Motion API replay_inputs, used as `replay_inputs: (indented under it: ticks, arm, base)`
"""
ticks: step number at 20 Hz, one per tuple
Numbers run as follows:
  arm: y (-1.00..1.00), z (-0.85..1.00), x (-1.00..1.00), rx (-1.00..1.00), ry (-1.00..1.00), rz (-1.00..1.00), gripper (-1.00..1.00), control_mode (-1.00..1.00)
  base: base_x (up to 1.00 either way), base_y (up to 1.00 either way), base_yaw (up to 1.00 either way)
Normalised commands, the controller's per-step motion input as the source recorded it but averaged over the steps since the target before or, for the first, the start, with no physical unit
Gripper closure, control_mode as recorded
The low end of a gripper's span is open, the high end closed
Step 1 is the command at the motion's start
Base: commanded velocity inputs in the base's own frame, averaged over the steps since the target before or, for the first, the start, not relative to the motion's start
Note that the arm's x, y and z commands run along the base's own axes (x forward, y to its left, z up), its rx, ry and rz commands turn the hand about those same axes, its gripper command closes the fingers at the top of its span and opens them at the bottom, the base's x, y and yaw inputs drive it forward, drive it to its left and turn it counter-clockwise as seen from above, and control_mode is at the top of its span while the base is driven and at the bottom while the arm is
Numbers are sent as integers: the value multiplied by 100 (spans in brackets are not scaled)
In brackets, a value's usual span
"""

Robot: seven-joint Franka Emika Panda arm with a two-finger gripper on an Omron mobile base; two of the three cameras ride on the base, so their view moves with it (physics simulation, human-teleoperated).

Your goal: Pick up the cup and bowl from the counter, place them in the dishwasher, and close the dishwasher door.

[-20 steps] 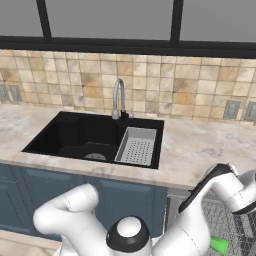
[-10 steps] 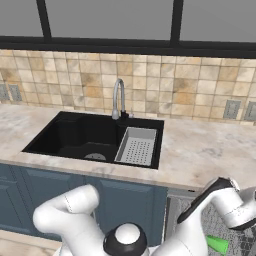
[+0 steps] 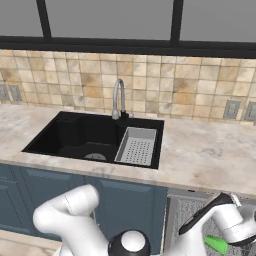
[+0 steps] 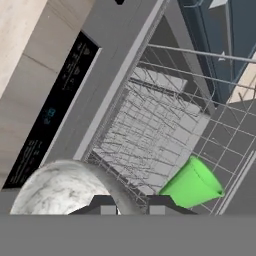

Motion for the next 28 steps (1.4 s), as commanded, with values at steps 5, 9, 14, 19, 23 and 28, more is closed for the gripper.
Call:
replay_inputs:
  ticks: [5, 9, 14, 19, 23, 28]
  arm:
    - [-22, -65, 0, 0, 0, 0, 100, -100]
    - [-34, -57, 0, 0, 0, 0, 100, -100]
    - [-44, -57, 0, 0, 0, 0, 100, -100]
    - [-52, -62, 2, 0, 0, 0, 100, -100]
    - [-57, -61, 12, 0, 0, 0, 100, -100]
    - [-43, -73, 5, 0, 0, 0, 100, -100]
  base:
    - [0, 0, 0]
    - [0, 0, 0]
    - [0, 0, 0]
    - [0, 0, 0]
    - [0, 0, 0]
    - [0, 0, 0]
